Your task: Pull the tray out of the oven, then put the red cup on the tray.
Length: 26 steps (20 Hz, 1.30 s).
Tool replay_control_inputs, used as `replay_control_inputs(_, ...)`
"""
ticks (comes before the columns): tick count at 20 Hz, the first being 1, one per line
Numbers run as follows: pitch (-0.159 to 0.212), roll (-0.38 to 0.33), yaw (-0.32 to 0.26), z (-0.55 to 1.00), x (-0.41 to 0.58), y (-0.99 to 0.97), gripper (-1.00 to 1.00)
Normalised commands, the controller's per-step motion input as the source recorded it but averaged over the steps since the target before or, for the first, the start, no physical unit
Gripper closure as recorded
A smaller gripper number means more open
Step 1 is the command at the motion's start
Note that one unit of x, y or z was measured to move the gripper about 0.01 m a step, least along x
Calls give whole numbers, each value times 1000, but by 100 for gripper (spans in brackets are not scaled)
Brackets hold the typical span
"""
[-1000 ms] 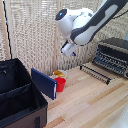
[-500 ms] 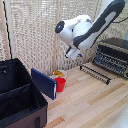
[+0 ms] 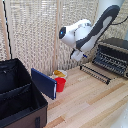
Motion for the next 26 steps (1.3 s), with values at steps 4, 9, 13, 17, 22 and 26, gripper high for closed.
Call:
replay_control_inputs(4,34,-153,-2,-182,255,-518,-100)
replay_control_inputs(9,23,-172,33,-181,149,-575,-100)
replay_control_inputs(13,33,-137,176,-136,0,-531,-100)
replay_control_inputs(17,47,-103,241,-125,0,-416,-100)
replay_control_inputs(22,24,-74,236,-130,-18,-469,-100)
replay_control_inputs(26,0,-73,169,-70,-187,-586,-100)
